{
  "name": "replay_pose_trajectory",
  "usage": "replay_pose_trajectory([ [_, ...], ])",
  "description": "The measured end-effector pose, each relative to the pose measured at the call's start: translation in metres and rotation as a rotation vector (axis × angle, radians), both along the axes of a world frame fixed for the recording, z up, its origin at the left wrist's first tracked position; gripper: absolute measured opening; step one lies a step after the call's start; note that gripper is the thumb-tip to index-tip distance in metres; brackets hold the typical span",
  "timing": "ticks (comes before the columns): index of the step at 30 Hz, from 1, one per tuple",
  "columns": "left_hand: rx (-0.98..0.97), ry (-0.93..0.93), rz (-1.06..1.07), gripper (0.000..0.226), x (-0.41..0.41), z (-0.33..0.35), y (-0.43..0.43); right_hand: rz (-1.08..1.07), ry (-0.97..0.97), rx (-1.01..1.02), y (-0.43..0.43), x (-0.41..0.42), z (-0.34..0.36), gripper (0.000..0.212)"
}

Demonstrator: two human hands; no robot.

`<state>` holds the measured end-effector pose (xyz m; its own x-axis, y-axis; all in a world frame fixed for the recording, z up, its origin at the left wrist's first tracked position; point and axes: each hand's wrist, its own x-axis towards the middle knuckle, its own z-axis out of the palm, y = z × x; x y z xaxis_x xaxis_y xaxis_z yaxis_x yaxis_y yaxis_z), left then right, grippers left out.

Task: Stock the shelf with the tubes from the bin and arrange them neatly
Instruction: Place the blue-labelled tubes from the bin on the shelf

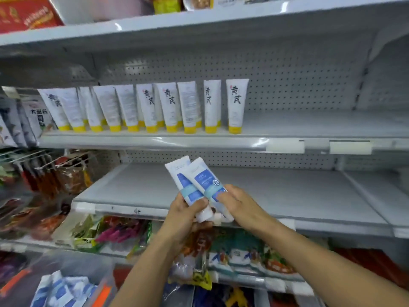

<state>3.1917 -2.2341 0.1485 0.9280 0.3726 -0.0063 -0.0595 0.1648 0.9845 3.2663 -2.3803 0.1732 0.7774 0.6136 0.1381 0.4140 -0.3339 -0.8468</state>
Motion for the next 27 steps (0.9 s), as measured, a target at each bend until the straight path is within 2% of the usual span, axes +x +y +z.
replay_pose_trajectory([
  [3, 0.034, -0.035, -0.049, 0.029, 0.017, 0.029, -0.032, 0.051, 0.074, 0.018, -0.035, 0.007, 0.027, 0.034],
  [5, 0.063, -0.066, -0.063, 0.031, 0.028, 0.047, -0.045, 0.038, 0.086, 0.058, -0.049, 0.014, 0.042, 0.026],
  [10, 0.161, -0.156, 0.054, 0.031, 0.061, 0.084, -0.065, -0.115, 0.072, 0.262, -0.06, 0.041, 0.073, 0.023],
  [15, 0.303, -0.256, 0.155, 0.035, 0.093, 0.099, -0.059, -0.306, -0.02, 0.344, -0.056, 0.088, 0.11, 0.024],
  [19, 0.329, -0.297, 0.185, 0.039, 0.114, 0.1, -0.046, -0.312, -0.036, 0.437, -0.051, 0.129, 0.133, 0.03],
  [21, 0.348, -0.302, 0.199, 0.04, 0.125, 0.099, -0.04, -0.327, -0.053, 0.417, -0.046, 0.151, 0.138, 0.033],
  [27, 0.404, -0.319, 0.204, 0.041, 0.158, 0.097, -0.025, -0.467, -0.191, 0.098, -0.026, 0.205, 0.134, 0.031],
])
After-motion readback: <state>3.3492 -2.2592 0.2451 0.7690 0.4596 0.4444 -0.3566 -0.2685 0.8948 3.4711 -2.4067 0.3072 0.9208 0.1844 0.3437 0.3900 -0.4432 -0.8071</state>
